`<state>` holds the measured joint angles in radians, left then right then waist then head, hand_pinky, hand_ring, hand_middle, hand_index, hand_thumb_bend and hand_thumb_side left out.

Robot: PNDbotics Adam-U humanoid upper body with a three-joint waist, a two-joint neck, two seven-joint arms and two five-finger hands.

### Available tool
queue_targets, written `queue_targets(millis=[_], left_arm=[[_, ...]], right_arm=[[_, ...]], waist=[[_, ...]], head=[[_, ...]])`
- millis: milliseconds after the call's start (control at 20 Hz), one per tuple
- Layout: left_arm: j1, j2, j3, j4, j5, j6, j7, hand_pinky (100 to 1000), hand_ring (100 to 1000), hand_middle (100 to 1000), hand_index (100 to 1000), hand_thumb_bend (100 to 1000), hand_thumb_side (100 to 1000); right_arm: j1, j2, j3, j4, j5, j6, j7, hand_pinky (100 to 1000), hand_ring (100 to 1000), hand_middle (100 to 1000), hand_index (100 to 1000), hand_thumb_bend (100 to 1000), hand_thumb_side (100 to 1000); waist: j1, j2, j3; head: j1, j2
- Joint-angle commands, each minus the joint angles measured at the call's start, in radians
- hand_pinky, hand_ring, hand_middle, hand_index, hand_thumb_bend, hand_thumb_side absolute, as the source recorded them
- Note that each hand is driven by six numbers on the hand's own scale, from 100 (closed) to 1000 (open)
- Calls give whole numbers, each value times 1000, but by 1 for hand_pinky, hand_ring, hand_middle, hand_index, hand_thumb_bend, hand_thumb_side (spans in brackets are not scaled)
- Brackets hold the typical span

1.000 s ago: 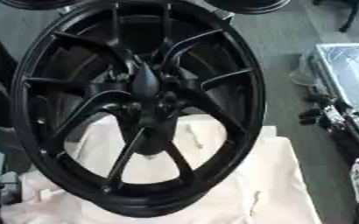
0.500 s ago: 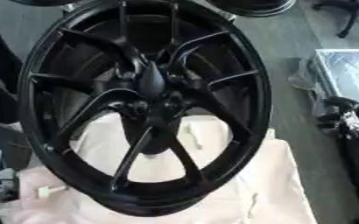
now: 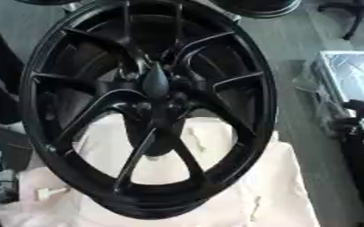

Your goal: Pull the pin out of the wheel hub.

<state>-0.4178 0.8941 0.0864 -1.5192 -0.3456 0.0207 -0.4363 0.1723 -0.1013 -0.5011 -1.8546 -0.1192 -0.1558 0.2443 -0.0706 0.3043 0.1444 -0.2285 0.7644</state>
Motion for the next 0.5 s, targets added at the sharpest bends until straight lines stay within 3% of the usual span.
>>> queue_targets(millis=[50,200,400,450,500], left_arm=[[-1,4,32,8,43,17,23,966,865,782,916,100,962],[20,-32,71,59,203,54,98,919,818,766,877,100,788],[61,-72,134,182,436,55,266,899,811,824,914,100,817],[74,-78,150,223,475,39,314,894,810,827,919,100,828],[86,-83,164,264,501,14,364,895,811,825,916,100,833]], right_arm=[[8,-21,-16,-31,-11,-6,-10,614,620,775,786,100,571],[34,-41,-40,-45,-17,-41,-45,618,626,778,789,100,492],[104,-82,-83,-50,-3,-142,-134,628,636,779,792,100,477],[123,-90,-96,-45,7,-170,-160,636,644,785,795,100,619],[143,-96,-110,-37,20,-198,-188,639,647,781,797,100,448]], waist=[[8,-20,0],[8,-26,0],[10,-40,-4],[11,-44,-4],[12,-50,-5]], head=[[2,6],[-2,5],[-13,1],[-22,-2],[-32,-5]])
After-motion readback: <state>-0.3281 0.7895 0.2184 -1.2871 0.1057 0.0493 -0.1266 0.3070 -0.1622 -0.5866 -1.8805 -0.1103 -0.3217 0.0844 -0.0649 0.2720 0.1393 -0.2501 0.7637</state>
